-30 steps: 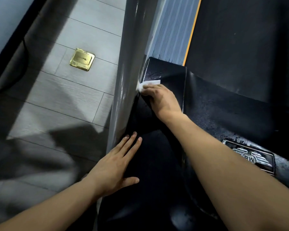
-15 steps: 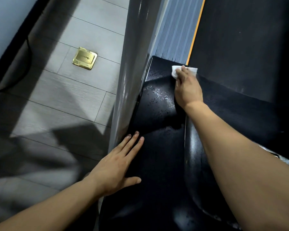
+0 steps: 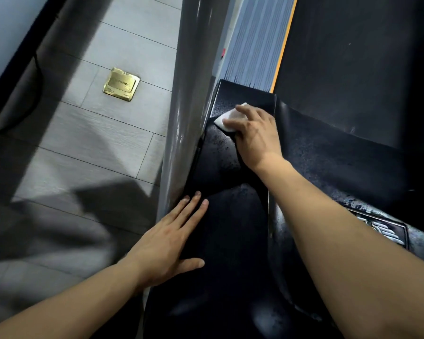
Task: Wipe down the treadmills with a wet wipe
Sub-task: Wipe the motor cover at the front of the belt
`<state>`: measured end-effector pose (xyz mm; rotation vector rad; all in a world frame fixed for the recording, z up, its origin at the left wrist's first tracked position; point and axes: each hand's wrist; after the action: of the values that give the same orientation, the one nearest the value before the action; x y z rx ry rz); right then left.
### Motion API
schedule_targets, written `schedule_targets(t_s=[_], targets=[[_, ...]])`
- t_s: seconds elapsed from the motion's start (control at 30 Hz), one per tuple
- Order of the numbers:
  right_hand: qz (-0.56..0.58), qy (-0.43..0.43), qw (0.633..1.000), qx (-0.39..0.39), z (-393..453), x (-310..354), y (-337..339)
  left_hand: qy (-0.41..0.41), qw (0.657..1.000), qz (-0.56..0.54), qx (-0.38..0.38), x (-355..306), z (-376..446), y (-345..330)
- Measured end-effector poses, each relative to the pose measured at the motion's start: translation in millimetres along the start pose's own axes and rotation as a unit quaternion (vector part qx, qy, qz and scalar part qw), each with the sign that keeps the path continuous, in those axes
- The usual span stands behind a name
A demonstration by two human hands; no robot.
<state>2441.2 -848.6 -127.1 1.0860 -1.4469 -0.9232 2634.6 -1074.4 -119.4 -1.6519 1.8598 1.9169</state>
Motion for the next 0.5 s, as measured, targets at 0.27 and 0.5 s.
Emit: schedule_targets(t_s=[0.27,0.5], targets=[[0.027,0.003,1.0,-0.008,-13.8,16.1,-2.8,0.009,1.0,0.001,0.015,-3.9,0.9,4.3],[0.259,-0.089,0.958,-0.088,-18.8,11.6,24.1,0.017,1.0,-0.008,0.021,-5.5,1.5,6.1]])
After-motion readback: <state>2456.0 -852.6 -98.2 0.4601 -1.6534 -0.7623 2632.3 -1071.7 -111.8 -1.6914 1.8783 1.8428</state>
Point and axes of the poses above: each hand's wrist, its own z-axis towards the middle knuckle, its own y-axis out of the back of the hand, x = y × z, and after that the axes turned 13 degrees about -y, right-handed
